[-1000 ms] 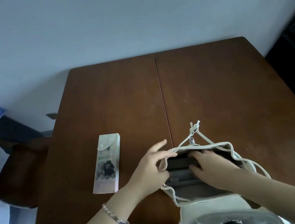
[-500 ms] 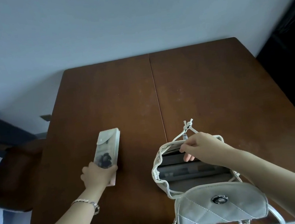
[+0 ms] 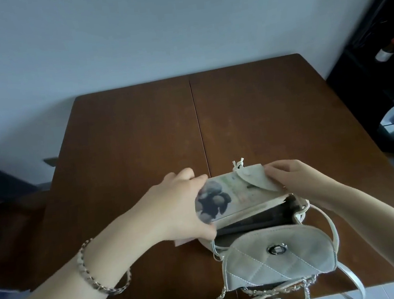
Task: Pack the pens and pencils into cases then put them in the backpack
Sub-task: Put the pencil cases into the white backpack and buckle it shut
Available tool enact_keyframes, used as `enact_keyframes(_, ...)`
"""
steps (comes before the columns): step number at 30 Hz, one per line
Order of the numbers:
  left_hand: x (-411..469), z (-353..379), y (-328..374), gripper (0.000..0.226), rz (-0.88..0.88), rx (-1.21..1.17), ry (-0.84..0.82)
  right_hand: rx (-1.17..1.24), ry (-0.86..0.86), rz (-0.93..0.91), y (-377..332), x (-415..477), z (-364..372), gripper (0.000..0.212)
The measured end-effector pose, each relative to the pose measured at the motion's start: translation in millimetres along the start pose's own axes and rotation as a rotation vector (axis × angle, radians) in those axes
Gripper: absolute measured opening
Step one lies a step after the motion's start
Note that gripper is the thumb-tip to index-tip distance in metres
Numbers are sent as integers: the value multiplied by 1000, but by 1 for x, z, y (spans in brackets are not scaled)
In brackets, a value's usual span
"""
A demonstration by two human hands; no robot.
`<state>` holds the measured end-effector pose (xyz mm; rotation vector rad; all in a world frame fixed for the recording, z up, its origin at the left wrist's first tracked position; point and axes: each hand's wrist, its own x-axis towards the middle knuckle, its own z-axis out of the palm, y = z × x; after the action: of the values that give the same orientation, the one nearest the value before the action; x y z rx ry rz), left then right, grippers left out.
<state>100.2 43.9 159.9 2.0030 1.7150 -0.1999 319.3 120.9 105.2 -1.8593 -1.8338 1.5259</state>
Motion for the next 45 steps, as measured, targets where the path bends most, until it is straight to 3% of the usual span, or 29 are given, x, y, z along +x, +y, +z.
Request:
enact_keyframes(5, -4, -1, 16, 61, 55, 50, -101, 183, -102, -16, 5, -4, -2, 24)
enact_keyframes(7, 0, 4, 22, 55, 32, 49, -111, 114, -107, -69, 8, -4, -2, 22)
enact_keyframes(11, 19, 19, 26, 66, 14, 119, -57, -102, -2, -167, 19, -4, 2, 19)
enact_keyframes(15, 30, 38, 26, 73, 80, 285, 54, -239, 321, -338, 34, -5, 4, 23)
enact_keyframes(17, 30, 48, 21, 78, 129, 297, 120, -324, 205, -179, 49, -4, 4, 41)
enact_keyframes(19, 27, 56, 15, 82, 126, 217, 152, -283, 66, -67, 63, -3, 8, 43)
enact_keyframes(22, 19, 65, 9, 90, 84, 66, 168, -127, 153, -116, 69, -1, 12, 27)
enact_keyframes(25, 10, 73, 9, 81, 97, -10, 231, -127, 215, -124, 67, 4, 10, 23)
enact_keyframes(33, 8, 78, 1, 80, 92, -95, 345, -156, 171, -138, 68, 5, 5, 23)
enact_keyframes(40, 22, 87, 7, 84, 228, -10, 360, -123, 213, -135, 72, 7, 7, 22)
enact_keyframes(45, 19, 85, 3, 63, 221, -201, 388, -127, 176, -159, 72, 6, 4, 22)
